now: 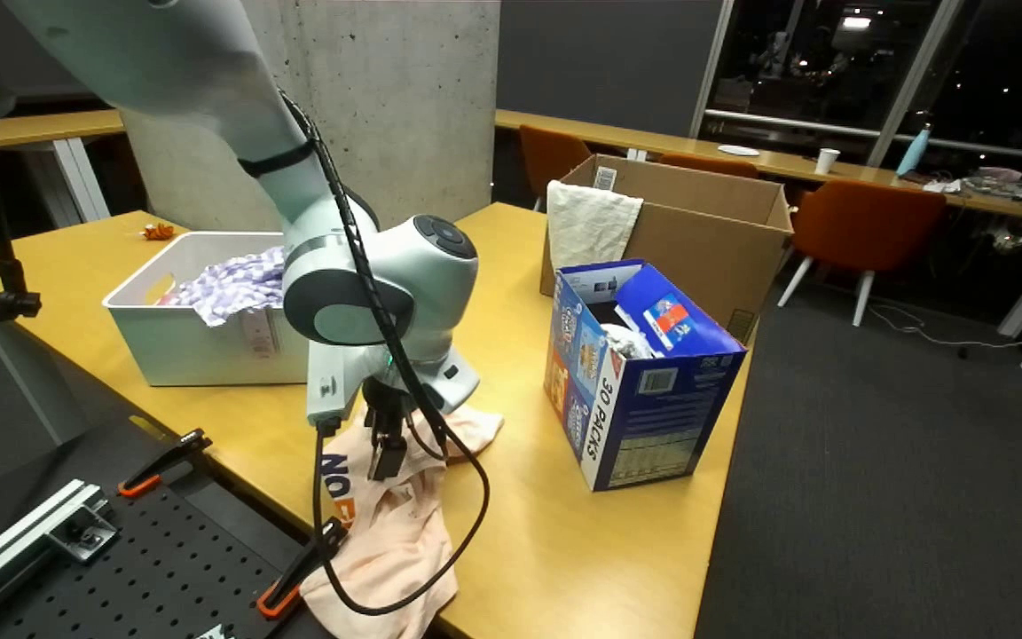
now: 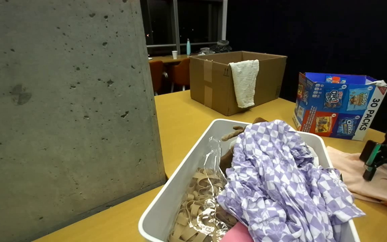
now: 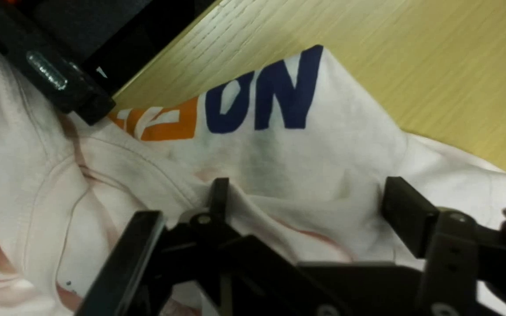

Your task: Put the shirt over the spice cup, then put them both in the box

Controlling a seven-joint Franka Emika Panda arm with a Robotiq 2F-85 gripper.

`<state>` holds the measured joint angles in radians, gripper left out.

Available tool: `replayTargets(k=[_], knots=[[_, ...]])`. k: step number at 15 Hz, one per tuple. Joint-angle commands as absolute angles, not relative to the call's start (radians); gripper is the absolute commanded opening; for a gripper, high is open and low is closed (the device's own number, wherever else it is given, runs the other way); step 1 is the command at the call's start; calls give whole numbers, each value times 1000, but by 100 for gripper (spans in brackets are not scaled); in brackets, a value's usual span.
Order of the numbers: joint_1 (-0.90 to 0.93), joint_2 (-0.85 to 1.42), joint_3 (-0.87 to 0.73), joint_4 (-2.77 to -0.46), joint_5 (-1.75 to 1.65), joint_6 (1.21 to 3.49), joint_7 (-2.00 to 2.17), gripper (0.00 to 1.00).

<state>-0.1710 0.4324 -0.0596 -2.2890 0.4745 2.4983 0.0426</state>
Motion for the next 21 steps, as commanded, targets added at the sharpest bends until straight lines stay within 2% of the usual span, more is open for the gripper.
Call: replayTargets(k=[1,8,9,10,15,16,17,18,21], knots=[[-172,421,-62,-2283,445,2475,64,56],[-162,342,-73,-2333,412,2486,63,5],[-160,322,-78,-2339,398,2483,68,0],[-158,295,-84,-2347,380,2478,69,0],[-153,223,-108,-2329,283,2432,105,3],[-156,232,-106,-2309,281,2417,100,8],[-157,241,-102,-2294,282,2411,94,36],[-158,247,-98,-2283,287,2405,85,39],[-161,285,-90,-2252,307,2400,63,59]])
